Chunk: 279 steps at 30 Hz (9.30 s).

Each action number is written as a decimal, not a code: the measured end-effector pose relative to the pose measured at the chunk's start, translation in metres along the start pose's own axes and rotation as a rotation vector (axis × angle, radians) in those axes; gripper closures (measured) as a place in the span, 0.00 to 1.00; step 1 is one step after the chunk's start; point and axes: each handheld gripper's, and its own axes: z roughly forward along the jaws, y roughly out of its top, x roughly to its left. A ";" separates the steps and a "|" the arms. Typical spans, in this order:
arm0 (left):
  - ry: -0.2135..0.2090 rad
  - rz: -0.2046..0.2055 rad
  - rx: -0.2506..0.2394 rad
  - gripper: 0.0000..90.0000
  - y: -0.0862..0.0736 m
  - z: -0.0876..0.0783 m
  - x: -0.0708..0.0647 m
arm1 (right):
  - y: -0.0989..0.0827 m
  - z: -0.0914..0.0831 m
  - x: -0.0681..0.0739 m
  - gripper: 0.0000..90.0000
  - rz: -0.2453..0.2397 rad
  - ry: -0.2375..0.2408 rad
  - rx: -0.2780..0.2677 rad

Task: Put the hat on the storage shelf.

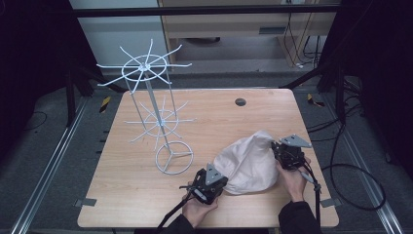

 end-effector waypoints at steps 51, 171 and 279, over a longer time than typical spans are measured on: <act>0.072 0.053 0.063 1.00 0.047 0.045 0.081 | -0.057 -0.059 0.047 1.00 0.021 0.226 0.088; 0.451 -0.289 -0.060 0.53 -0.098 -0.171 0.193 | 0.026 -0.002 0.065 0.78 0.060 0.033 0.192; 0.442 -0.304 -0.056 0.56 -0.101 -0.170 0.195 | 0.145 -0.102 0.165 0.76 -0.173 0.510 -0.528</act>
